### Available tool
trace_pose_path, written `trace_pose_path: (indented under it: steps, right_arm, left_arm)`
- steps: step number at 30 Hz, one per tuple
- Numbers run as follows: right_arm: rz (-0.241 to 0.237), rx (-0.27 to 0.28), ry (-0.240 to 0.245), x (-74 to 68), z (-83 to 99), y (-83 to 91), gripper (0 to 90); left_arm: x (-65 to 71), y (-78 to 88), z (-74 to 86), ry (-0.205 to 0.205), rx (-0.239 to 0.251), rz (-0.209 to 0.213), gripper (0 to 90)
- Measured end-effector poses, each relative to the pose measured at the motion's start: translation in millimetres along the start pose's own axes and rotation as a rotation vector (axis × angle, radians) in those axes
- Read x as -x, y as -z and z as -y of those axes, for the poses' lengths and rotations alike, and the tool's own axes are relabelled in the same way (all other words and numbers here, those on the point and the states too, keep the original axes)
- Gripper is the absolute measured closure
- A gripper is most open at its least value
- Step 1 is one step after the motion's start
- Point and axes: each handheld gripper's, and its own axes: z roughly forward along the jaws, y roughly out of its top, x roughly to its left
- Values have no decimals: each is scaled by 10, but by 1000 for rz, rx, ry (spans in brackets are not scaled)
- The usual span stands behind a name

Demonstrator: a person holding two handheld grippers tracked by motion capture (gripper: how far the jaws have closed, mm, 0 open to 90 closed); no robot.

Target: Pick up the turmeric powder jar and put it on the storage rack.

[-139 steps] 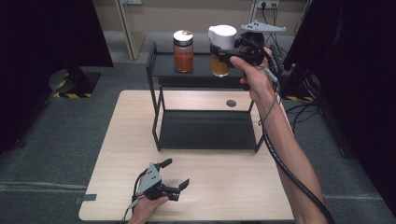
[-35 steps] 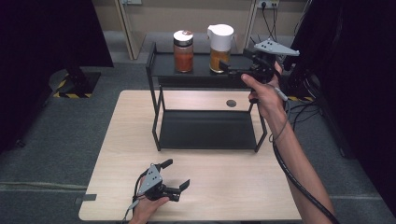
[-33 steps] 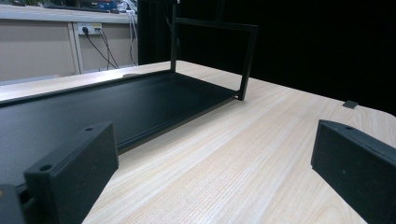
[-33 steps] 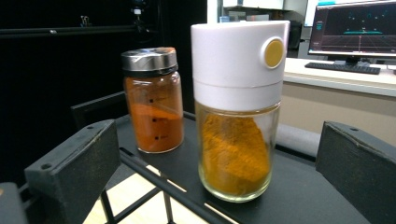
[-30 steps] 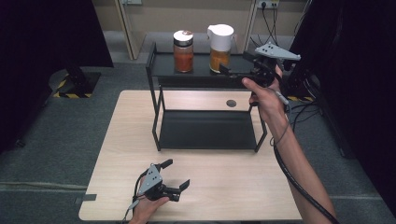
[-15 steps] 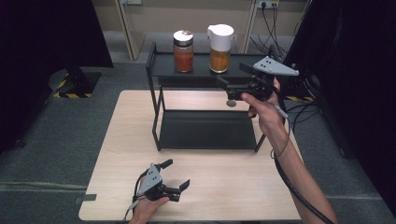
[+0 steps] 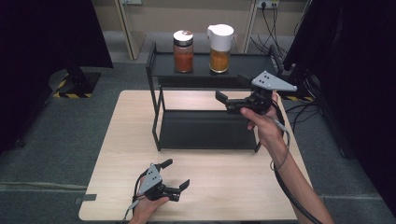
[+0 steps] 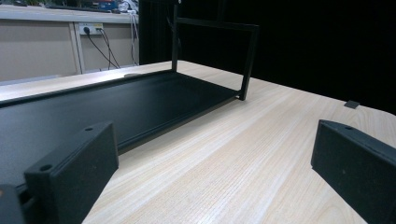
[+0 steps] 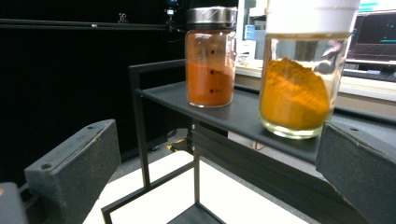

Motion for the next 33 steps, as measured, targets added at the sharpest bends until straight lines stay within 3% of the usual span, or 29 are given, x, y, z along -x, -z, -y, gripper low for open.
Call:
trace_pose_path:
  steps: [22, 33]
  right_arm:
    - [-46, 10, -9, -111, 400, 133, 4]
    - [-37, 0, 8, -185, 574, 225, 3]
  left_arm:
    - [-3, 9, 1, 1, 5, -4, 3]
    - [-7, 14, 0, 0, 5, -9, 3]
